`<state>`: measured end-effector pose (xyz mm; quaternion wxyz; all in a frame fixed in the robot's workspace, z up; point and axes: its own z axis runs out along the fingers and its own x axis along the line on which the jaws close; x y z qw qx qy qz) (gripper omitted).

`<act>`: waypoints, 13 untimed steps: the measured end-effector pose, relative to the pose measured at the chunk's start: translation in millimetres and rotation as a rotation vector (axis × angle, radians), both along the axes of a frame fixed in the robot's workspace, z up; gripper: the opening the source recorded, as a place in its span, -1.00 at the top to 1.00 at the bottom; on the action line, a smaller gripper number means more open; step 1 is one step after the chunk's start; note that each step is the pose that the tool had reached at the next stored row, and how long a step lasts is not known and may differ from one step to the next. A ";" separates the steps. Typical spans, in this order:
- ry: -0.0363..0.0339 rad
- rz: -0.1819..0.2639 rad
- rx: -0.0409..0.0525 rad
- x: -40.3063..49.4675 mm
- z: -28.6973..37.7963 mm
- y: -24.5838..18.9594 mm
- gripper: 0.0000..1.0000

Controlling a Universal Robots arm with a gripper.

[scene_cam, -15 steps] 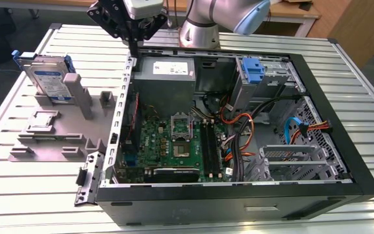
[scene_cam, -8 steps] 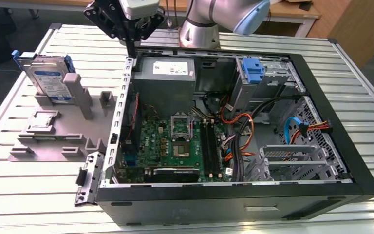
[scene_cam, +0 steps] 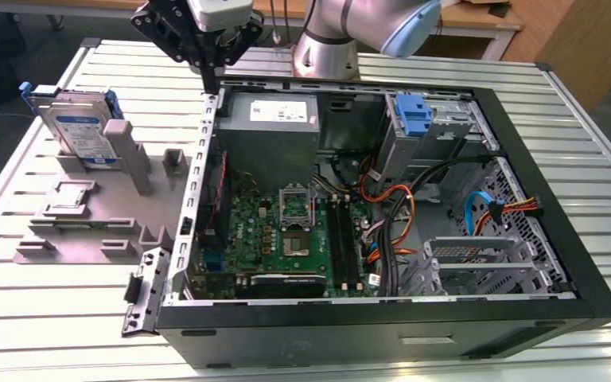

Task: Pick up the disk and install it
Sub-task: 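Reach for the disk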

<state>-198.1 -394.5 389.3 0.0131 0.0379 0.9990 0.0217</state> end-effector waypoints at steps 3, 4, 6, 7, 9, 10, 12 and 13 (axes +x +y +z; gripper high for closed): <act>0.0001 0.000 0.0000 -2.0 -0.1 0.0 0.80; 0.0000 0.000 0.0000 -2.6 -0.1 0.0 0.80; 0.0000 0.000 0.0000 -3.7 -0.2 0.0 0.80; 0.0000 0.000 0.0000 -4.2 -0.2 0.0 0.80; 0.0000 0.000 0.0000 -5.4 -0.2 0.0 0.80; 0.0000 0.000 0.0000 -5.9 -0.3 0.0 0.80; 0.0000 0.000 0.0000 -7.1 -0.3 0.0 0.80; 0.0000 0.000 0.0000 -7.7 -0.3 0.0 0.80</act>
